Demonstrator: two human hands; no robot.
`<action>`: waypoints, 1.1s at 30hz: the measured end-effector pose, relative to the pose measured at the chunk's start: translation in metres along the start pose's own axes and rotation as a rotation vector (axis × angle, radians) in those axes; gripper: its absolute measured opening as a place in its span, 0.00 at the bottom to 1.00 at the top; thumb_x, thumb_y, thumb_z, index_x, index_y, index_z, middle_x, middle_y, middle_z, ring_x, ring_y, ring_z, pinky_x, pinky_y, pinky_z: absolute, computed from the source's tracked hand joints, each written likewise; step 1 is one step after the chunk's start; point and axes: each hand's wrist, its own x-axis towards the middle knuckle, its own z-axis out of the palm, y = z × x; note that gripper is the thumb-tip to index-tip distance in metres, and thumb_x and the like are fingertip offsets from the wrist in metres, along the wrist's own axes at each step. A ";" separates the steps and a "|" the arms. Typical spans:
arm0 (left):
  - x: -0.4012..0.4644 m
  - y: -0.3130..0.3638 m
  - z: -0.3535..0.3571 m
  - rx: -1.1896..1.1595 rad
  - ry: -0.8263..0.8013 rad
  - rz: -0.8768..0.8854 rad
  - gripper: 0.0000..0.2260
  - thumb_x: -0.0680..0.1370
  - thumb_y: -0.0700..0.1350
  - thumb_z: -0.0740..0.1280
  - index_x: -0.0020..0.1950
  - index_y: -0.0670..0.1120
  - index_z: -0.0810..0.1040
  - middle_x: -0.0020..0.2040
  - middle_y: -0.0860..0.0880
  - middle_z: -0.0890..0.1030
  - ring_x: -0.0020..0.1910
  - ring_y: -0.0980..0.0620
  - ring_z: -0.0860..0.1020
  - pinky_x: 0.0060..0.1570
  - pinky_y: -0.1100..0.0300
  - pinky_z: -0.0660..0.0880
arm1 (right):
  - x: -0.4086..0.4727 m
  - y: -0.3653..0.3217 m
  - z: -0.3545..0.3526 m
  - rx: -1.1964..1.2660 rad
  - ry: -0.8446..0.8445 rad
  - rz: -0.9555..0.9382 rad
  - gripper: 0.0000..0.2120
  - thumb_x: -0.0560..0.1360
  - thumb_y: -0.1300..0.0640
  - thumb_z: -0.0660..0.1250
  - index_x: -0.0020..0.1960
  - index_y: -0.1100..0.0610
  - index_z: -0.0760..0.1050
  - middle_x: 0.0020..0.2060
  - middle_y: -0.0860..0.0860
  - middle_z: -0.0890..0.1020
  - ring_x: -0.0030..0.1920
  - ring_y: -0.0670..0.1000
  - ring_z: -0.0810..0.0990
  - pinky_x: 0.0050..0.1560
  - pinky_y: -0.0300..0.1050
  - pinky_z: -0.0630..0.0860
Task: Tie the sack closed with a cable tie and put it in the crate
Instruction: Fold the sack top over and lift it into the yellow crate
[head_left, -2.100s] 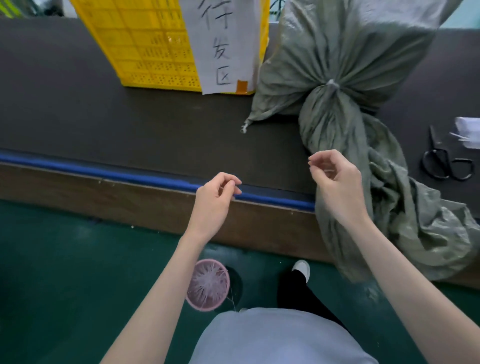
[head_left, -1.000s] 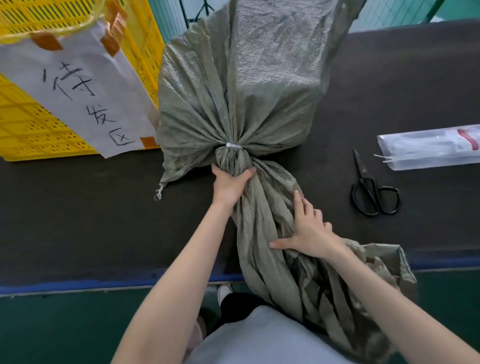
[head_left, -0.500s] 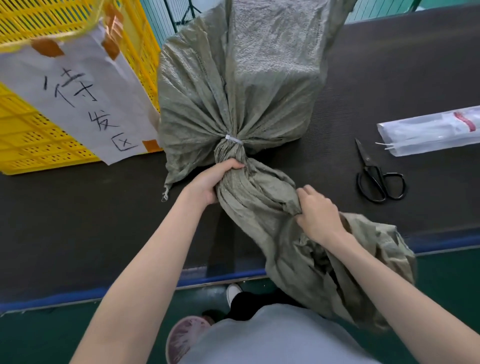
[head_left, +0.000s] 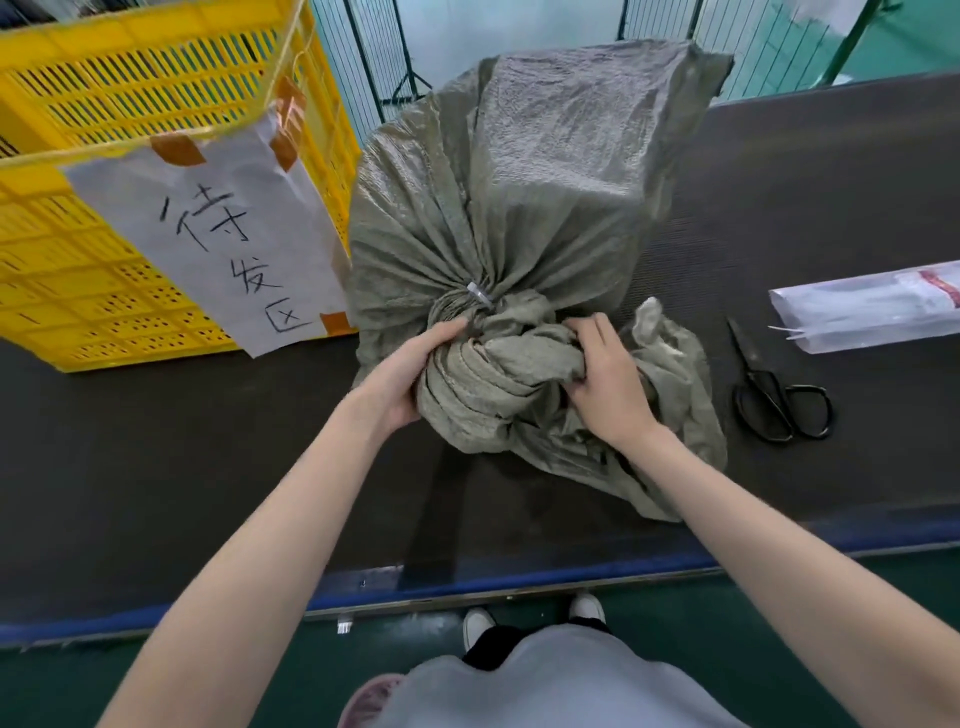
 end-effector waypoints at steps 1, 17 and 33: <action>-0.004 -0.011 -0.001 -0.101 -0.010 0.044 0.18 0.76 0.54 0.66 0.62 0.46 0.78 0.57 0.45 0.83 0.56 0.49 0.82 0.57 0.52 0.75 | -0.006 -0.002 0.006 0.088 0.014 0.058 0.20 0.68 0.69 0.68 0.59 0.63 0.71 0.53 0.58 0.74 0.53 0.57 0.75 0.51 0.47 0.73; -0.057 -0.108 -0.030 -0.056 0.131 0.214 0.38 0.69 0.57 0.70 0.74 0.60 0.55 0.69 0.55 0.71 0.64 0.55 0.74 0.62 0.55 0.72 | -0.013 -0.068 0.043 1.839 0.113 1.236 0.14 0.80 0.51 0.56 0.55 0.58 0.76 0.51 0.58 0.79 0.50 0.58 0.77 0.57 0.55 0.70; -0.072 -0.035 -0.096 1.123 0.710 0.651 0.19 0.71 0.33 0.64 0.61 0.46 0.75 0.54 0.44 0.78 0.53 0.41 0.78 0.47 0.51 0.75 | -0.051 -0.060 0.026 1.021 -0.373 0.698 0.30 0.67 0.66 0.74 0.65 0.55 0.68 0.58 0.50 0.79 0.59 0.48 0.78 0.58 0.42 0.75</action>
